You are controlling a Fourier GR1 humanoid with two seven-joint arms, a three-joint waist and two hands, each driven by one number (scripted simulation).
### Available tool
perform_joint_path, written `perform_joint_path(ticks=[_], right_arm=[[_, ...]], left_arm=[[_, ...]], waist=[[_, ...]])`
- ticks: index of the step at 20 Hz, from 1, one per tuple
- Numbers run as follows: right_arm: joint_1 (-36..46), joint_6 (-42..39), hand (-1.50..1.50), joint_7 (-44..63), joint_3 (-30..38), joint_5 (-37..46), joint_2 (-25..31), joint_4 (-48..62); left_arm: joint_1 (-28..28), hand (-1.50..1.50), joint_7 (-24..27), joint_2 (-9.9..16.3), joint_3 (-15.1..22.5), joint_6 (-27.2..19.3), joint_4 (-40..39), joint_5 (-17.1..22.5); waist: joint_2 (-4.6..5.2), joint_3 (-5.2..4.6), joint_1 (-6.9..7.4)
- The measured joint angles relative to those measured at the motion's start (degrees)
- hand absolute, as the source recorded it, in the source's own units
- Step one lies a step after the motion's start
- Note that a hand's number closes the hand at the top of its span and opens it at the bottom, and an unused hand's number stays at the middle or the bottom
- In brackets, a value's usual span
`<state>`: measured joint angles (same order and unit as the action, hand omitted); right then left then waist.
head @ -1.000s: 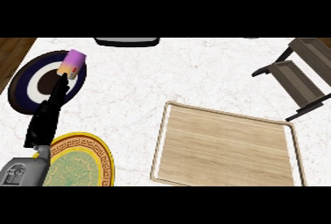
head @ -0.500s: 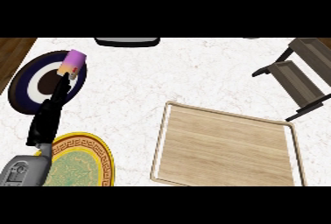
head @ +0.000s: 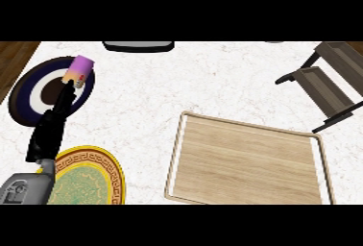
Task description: Pick the tomato from the tray and place it in the tiered basket
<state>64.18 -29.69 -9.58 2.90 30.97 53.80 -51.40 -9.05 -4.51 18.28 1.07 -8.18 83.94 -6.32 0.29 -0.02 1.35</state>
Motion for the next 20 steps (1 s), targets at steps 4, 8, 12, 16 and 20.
perform_joint_path(ticks=[4, 8, 12, 16, 20], right_arm=[[0.8, -3.4, -1.50, 2.5, 1.5, -1.2, -1.4, 5.9], [1.2, -3.4, -1.50, 2.3, 3.9, -2.2, -2.3, 9.4], [2.7, -2.1, -1.50, 1.8, 7.8, -4.4, -2.5, 13.2], [4.6, -0.4, -1.50, 2.5, 11.6, -6.6, -2.0, 15.0], [8.1, 0.4, -1.50, 3.7, 14.5, -7.5, 1.1, 18.1]], left_arm=[[-1.0, 0.00, -0.2, 0.2, -0.7, 0.5, -0.8, 0.1], [-0.2, 0.00, 1.7, -0.1, -1.2, 0.9, -2.0, -0.1], [-1.0, 0.00, 1.6, -0.2, -1.5, 1.1, -2.3, -0.4], [-0.4, 0.00, 1.0, -0.5, -1.5, 1.2, -1.2, -0.5], [-0.3, 0.00, 2.1, -0.1, -2.4, 2.2, -1.8, 0.1]], waist=[[0.00, -0.01, -0.23], [-0.03, 0.01, -0.41], [0.00, 0.02, -0.38], [-0.08, 0.03, -0.40], [0.03, 0.01, -0.19]])
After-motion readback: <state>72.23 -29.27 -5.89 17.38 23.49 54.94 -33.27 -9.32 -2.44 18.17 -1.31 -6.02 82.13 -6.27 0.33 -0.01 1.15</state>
